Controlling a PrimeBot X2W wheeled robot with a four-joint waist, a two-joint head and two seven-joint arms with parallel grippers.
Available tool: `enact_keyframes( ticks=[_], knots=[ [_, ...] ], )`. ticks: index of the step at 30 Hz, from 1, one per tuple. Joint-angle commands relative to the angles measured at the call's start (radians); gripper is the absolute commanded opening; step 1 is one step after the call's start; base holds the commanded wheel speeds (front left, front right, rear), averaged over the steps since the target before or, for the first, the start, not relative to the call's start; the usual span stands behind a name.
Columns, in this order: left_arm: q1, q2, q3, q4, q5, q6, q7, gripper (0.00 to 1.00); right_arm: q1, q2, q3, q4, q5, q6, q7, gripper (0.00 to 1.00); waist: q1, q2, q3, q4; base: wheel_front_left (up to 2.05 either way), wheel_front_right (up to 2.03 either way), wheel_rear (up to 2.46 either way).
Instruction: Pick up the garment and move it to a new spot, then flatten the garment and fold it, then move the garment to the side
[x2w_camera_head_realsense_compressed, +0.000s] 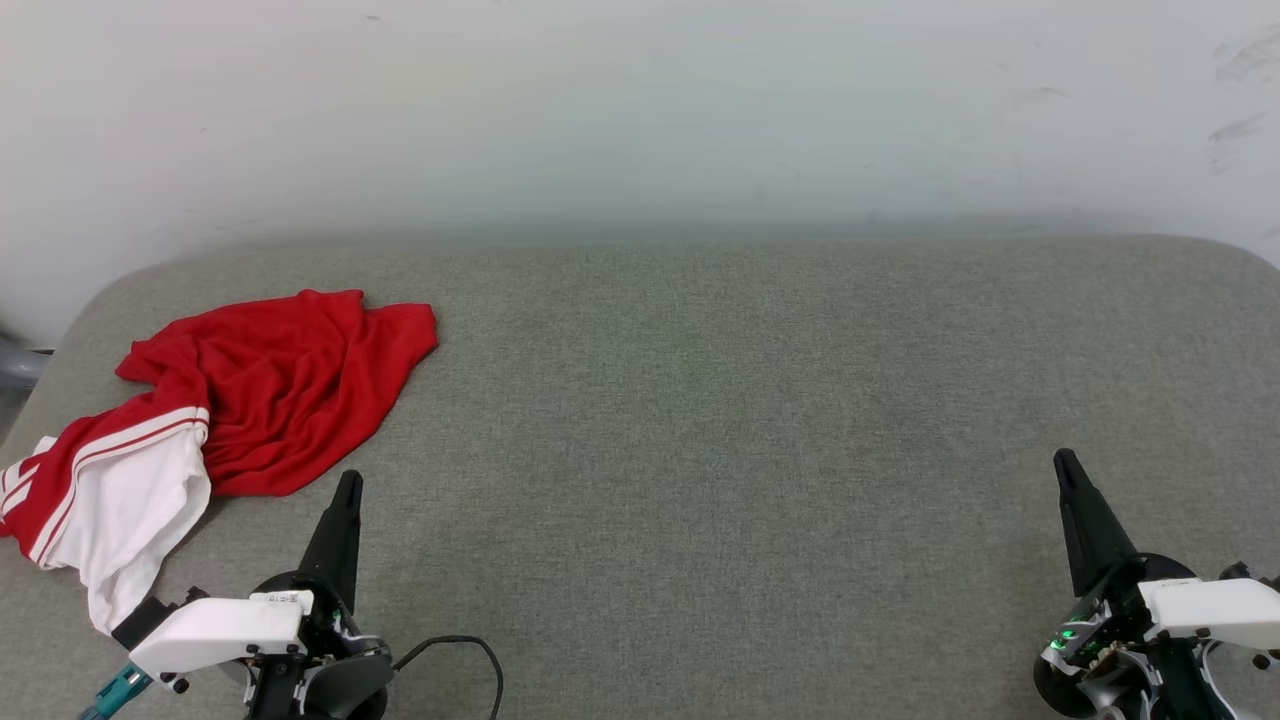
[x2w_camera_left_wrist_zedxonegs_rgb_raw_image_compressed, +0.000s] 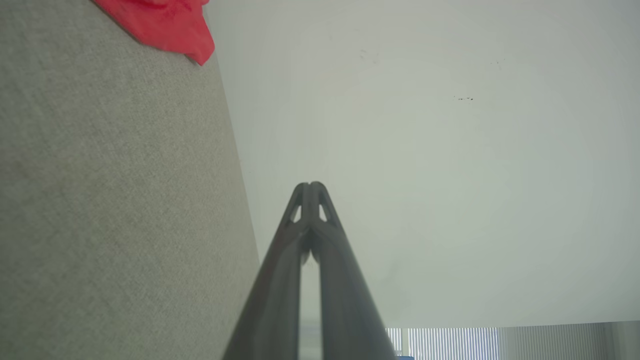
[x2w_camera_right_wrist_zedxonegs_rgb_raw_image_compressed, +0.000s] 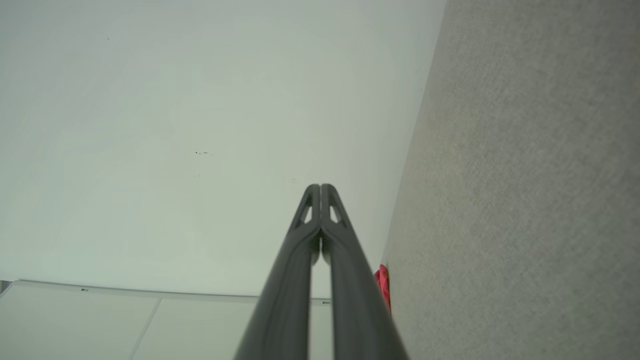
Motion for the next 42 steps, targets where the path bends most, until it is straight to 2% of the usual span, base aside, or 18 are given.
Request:
enact_keyframes(
  ticks=[1,30,31,42],
  knots=[
    [-0.007,-0.001,0.002,-0.001,-0.002,-0.004,0.002,0.0,-0.012,0.004,0.0,0.001,-0.005,0.0,0.002,0.0,0.0,-0.0001,0.0,0.0,0.0,0.0,0.0],
    [-0.007,-0.001,0.002,-0.001,-0.002,-0.004,0.002,0.0,-0.012,0.004,0.0,0.001,-0.005,0.0,0.001,0.0,0.0,-0.0001,0.0,0.0,0.0,0.0,0.0],
    [0.0,0.0,0.0,0.0,0.0,0.0,0.0,1.0,0.0,0.0,0.0,0.0,0.0,0.0,0.0,1.0,0.0,-0.0001,0.0,0.0,0.0,0.0,0.0],
    [0.029,-0.003,-0.007,0.001,0.049,0.001,-0.04,1.0,0.032,0.001,0.005,0.011,-0.044,0.0,-0.039,1.0,0.0,-0.0001,0.001,0.0,0.0,0.0,0.0]
  ],
)
